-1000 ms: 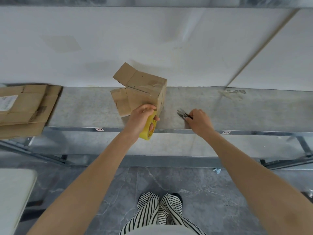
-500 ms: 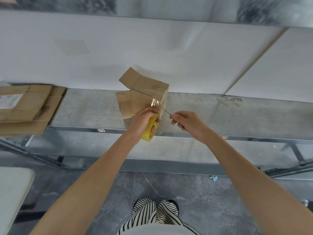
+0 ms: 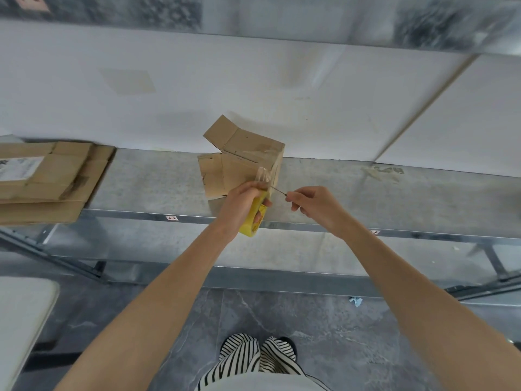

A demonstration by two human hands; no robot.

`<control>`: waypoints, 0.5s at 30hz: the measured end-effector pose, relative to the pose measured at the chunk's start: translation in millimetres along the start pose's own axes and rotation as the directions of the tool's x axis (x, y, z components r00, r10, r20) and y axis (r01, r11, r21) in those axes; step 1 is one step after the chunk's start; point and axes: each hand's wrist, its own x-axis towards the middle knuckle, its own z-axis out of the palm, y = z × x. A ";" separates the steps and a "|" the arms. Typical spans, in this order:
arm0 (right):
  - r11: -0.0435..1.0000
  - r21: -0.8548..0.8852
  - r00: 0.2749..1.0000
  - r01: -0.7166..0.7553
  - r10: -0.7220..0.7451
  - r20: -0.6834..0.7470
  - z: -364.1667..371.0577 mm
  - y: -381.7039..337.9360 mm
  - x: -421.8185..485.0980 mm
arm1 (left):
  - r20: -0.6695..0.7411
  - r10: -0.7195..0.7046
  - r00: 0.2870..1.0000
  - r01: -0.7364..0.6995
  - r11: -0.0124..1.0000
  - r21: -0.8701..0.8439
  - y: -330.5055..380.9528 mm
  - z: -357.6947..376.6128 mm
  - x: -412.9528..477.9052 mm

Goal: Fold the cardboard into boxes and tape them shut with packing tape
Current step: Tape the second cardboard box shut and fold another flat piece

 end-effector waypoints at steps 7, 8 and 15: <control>0.999 -0.004 0.999 0.033 -0.033 0.012 2.7 -4.6 1.7 | 0.004 0.020 1.000 -0.020 1.000 0.001 -0.9 0.3 -1.1; 0.999 -0.019 0.999 0.035 -0.035 0.017 5.0 -5.8 3.2 | 0.000 0.022 1.000 -0.022 1.000 0.014 -1.0 0.4 -1.1; 0.997 -0.044 0.998 0.067 -0.067 -0.010 11.6 -9.0 10.5 | 0.003 0.040 0.999 -0.040 0.999 0.036 0.4 1.7 -3.6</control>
